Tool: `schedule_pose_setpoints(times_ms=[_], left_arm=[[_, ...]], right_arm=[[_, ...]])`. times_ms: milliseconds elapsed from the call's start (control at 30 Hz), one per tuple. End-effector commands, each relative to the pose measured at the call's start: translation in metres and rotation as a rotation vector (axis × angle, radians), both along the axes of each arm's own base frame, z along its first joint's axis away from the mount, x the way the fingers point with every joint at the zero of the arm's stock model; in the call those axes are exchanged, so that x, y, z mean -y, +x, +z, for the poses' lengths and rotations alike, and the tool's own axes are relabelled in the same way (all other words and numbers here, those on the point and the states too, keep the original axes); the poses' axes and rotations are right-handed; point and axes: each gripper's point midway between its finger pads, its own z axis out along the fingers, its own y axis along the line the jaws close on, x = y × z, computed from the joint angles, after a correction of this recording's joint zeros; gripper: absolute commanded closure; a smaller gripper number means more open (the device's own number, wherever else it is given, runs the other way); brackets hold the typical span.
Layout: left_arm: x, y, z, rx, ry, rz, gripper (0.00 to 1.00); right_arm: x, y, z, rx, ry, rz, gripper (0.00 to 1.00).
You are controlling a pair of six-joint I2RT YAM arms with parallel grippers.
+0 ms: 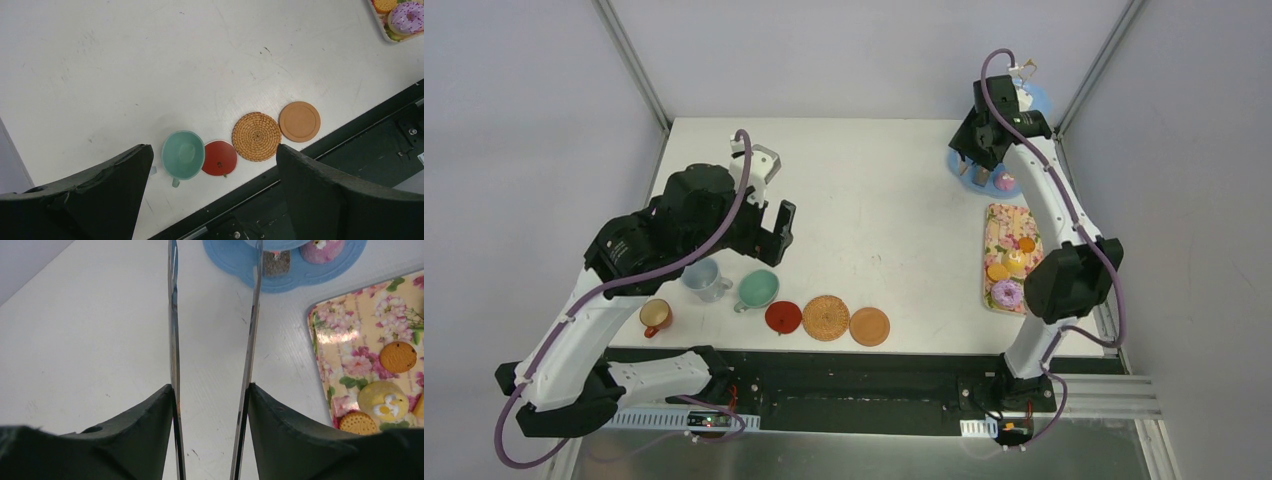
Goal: Serve the afternoon tea
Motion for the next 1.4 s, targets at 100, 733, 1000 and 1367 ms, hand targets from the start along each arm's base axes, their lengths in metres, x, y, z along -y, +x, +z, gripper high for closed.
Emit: schedule_pose_setpoints(times_ms=[100, 733, 1000, 1367], left_arm=[[0.005, -0.010, 0.004, 0.009, -0.051, -0.043, 0.00], [0.009, -0.021, -0.002, -0.011, -0.095, -0.083, 0.00], [0.006, -0.021, -0.003, -0.002, -0.077, -0.081, 0.00], [0.006, -0.015, -0.002, 0.027, -0.023, -0.080, 0.00]], right_arm=[[0.001, -0.073, 0.036, 0.020, 0.014, 0.039, 0.44], [0.061, -0.216, -0.039, -0.262, 0.050, -0.303, 0.44], [0.075, -0.208, -0.064, -0.269, 0.082, -0.475, 0.43], [0.063, -0.197, -0.091, -0.306, 0.140, -0.509, 0.43]])
